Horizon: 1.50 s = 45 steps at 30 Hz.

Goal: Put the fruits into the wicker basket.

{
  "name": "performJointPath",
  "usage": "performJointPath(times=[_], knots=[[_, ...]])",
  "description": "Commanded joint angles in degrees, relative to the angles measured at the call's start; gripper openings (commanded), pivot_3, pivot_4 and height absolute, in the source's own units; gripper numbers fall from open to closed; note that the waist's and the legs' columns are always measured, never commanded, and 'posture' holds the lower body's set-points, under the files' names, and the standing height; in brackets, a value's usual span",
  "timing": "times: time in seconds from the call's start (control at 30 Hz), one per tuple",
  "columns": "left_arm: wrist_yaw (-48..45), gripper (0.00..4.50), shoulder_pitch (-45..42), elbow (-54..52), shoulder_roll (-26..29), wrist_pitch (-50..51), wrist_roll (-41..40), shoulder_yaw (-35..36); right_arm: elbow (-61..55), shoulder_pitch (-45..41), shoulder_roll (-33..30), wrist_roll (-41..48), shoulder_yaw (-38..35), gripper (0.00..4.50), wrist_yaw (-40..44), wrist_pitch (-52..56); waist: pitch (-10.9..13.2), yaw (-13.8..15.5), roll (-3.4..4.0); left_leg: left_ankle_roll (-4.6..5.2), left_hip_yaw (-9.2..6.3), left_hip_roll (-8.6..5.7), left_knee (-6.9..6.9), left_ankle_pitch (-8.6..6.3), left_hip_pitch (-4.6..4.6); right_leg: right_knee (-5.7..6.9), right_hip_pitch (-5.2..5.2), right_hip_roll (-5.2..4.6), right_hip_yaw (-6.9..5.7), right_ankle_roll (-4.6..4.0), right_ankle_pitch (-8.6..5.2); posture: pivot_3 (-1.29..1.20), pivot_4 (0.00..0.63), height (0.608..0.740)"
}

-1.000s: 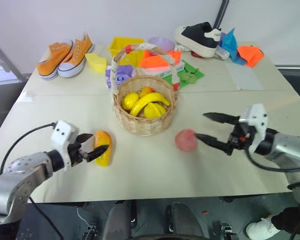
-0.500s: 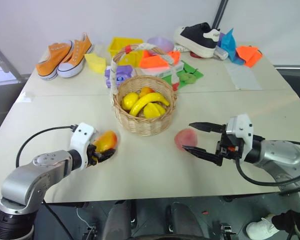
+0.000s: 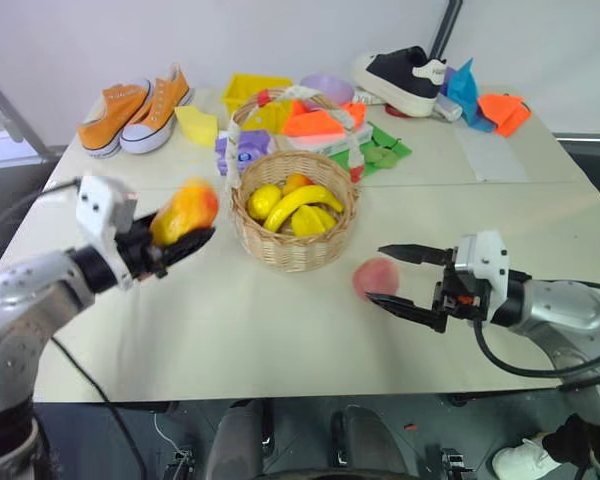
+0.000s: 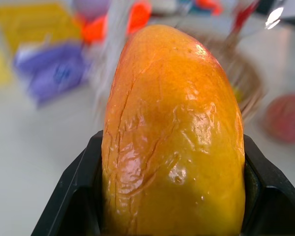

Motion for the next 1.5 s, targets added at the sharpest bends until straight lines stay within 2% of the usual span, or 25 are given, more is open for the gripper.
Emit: performJointPath(times=[0.03,0.1,0.27,0.4,0.43,0.63,0.77,0.9,1.0,1.23,1.33,1.4,1.43,1.5], knots=[[2.21,2.44,-9.60,3.07,-0.37,-0.83,9.78,-15.30,0.28,-2.35,0.50,-0.33,0.19,3.73,-0.48,-1.06,0.00,0.26,0.00,0.01,0.02,-0.02,0.01,0.01,0.01,0.01,0.01,0.01,0.00,0.03,0.02,0.00,0.150,0.733],[4.46,2.44,-17.36,9.56,-6.17,-0.53,12.36,-20.37,0.51,-3.33,0.88,-0.69,0.67,3.73,-0.99,-1.13,0.01,0.78,-0.01,0.04,0.01,-0.01,0.03,0.02,0.00,0.02,0.01,0.12,-0.01,0.16,0.08,0.00,0.150,0.733],[2.12,2.44,-23.94,19.73,-9.56,-5.45,20.51,-28.02,-0.36,-2.96,0.67,-1.56,0.84,3.73,-2.60,-0.20,0.07,0.34,-0.12,0.06,0.06,0.01,0.05,0.03,-0.08,0.04,-0.10,0.32,0.01,0.30,0.12,0.00,0.150,0.733],[-0.28,4.39,-26.20,24.05,-13.43,-8.60,21.29,-27.78,-1.64,-1.00,0.48,-0.82,-0.31,3.73,-4.76,2.15,0.09,0.64,-0.14,-0.01,0.03,0.08,0.02,0.07,-0.08,0.14,-0.15,0.43,-0.06,0.36,0.08,0.00,0.150,0.733],[-1.41,4.46,-26.20,23.90,-13.44,-9.45,21.64,-27.83,-1.82,-0.53,0.40,-0.80,-0.61,3.73,-5.08,2.38,0.09,0.64,-0.15,-0.01,0.03,0.08,0.03,0.07,-0.09,0.14,-0.15,0.43,-0.07,0.36,0.08,0.00,0.150,0.733],[-11.10,4.46,-20.03,17.94,-8.93,-16.38,18.43,-22.26,0.49,2.23,1.26,-2.44,-0.48,3.73,-7.80,3.94,0.11,0.27,-0.17,-0.03,0.07,0.06,0.07,0.08,-0.06,0.16,-0.13,0.35,-0.05,0.37,0.08,0.00,0.150,0.733],[-17.23,4.46,-13.66,11.22,-6.21,-14.88,10.57,-16.18,5.35,2.14,1.53,-5.91,2.57,3.73,-8.64,4.26,0.11,0.28,-0.17,0.00,0.01,0.08,0.10,0.06,-0.02,0.27,-0.10,0.31,-0.04,0.36,0.08,0.00,0.150,0.733],[-23.53,4.46,-6.78,2.89,-1.48,-13.35,4.83,-14.72,10.50,0.20,3.31,-8.53,4.10,3.73,-9.61,2.92,0.10,0.27,-0.17,0.00,0.00,0.07,0.12,0.06,-0.03,0.27,-0.09,0.27,-0.01,0.34,0.08,0.00,0.150,0.733],[-23.38,4.46,-5.18,0.33,-0.17,-11.34,2.64,-14.83,12.84,-0.45,3.80,-9.88,5.54,3.73,-9.21,2.83,0.10,0.58,-0.16,0.00,-0.02,0.07,0.12,0.06,-0.01,0.27,-0.05,0.29,-0.02,0.34,0.08,0.00,0.150,0.733],[-21.96,4.46,-4.51,-1.43,0.95,-11.40,4.59,-17.25,15.39,-0.88,4.27,-10.62,7.28,3.73,-9.09,4.11,0.08,0.59,-0.20,0.06,-0.04,0.05,0.16,0.03,0.05,0.27,0.04,0.33,-0.04,0.33,0.08,0.00,0.150,0.733],[-21.78,4.50,-4.70,-1.19,1.40,-11.57,5.38,-17.97,14.77,-0.95,4.97,-9.55,6.95,2.83,-9.41,5.12,0.07,0.53,-0.21,0.06,-0.04,0.05,0.16,0.03,0.05,0.27,0.05,0.33,-0.04,0.34,0.08,0.00,0.150,0.733],[-21.79,4.50,-4.67,-0.95,1.56,-11.71,5.72,-18.14,13.94,-1.08,5.33,-9.29,6.55,2.07,-9.78,5.34,0.07,0.53,-0.21,0.05,-0.04,0.06,0.16,0.03,0.05,0.27,0.04,0.34,-0.04,0.33,0.08,0.00,0.150,0.733],[-21.79,4.50,-4.58,-0.75,1.67,-11.76,5.85,-18.11,13.30,-1.17,5.47,-9.01,6.27,1.88,-9.91,5.46,0.07,0.52,-0.21,0.05,-0.04,0.06,0.15,0.03,0.05,0.27,0.04,0.34,-0.04,0.33,0.08,0.00,0.150,0.733],[-21.85,4.50,-4.05,-0.13,2.22,-12.20,6.60,-17.83,11.24,-1.40,5.57,-7.75,5.27,1.88,-9.97,6.09,0.07,0.52,-0.21,0.05,-0.04,0.06,0.15,0.03,0.05,0.28,0.03,0.34,-0.04,0.33,0.08,0.00,0.150,0.733]])
